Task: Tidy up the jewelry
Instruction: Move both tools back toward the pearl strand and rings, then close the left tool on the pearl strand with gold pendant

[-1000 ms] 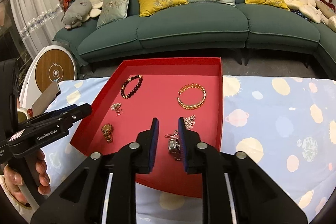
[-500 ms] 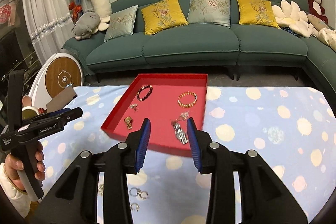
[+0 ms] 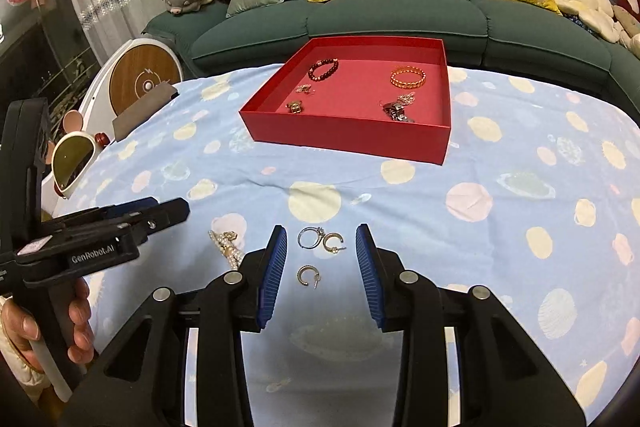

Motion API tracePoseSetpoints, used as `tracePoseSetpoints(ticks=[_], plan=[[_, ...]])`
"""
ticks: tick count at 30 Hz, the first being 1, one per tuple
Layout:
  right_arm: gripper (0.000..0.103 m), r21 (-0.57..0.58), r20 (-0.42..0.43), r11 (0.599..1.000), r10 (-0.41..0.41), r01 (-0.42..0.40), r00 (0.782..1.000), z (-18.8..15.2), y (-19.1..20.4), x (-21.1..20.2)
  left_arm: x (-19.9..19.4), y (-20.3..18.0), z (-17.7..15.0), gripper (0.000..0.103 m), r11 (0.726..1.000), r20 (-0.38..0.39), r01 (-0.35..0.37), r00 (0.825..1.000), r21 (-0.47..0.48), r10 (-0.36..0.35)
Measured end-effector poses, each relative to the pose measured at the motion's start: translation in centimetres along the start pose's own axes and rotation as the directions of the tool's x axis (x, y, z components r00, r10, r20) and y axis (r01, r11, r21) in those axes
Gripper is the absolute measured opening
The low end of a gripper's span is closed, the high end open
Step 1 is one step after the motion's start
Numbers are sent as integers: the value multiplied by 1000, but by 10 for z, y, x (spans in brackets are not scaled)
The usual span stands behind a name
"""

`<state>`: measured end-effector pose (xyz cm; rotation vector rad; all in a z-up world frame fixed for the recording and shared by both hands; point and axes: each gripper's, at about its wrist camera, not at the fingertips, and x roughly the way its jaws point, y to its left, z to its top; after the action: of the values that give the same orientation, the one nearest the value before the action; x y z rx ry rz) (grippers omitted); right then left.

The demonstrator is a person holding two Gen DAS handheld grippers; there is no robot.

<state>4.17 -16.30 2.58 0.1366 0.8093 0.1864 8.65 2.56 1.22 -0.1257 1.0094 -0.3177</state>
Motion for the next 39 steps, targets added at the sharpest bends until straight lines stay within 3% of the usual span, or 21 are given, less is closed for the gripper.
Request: tracePoseSetpoints(ticks=[3,9,11,15,18,21,22,24,30,39], plan=[[35,-9,-10,1000,-11,11,1000,-3,1,6,17,-8,-9,59,1000,-57,24,998,-16,-25],[35,-23,-44,999,-40,39,998,-8,-3,22,43,-17,-16,57,998,-105,-66,992,24,68],[35,-25,-57,999,-38,37,998,-10,-3,26,43,-19,-16,52,993,-73,-109,991,54,113],[35,-37,-75,999,-36,34,996,-14,-2,32,42,-18,-18,48,990,-62,-116,991,85,121],[35,-46,-88,998,-35,31,996,-17,-1,36,39,-18,-19,27,992,-63,-81,994,98,87],[35,-55,-95,998,-34,29,995,-18,2,40,36,-17,-19,23,992,-65,-56,996,110,64],[35,-56,-96,998,-32,27,995,-18,3,41,35,-16,-18,9,993,-62,-44,997,109,51],[35,-57,-99,998,-23,18,995,-17,5,43,31,-16,-16,0,993,-59,-19,998,116,26],[34,-65,-116,998,18,-25,993,-15,17,50,18,-11,-11,0,994,-42,13,999,111,-9],[34,-36,-156,998,46,-52,987,-16,20,71,27,-4,-12,1,997,-77,49,996,54,-45]])
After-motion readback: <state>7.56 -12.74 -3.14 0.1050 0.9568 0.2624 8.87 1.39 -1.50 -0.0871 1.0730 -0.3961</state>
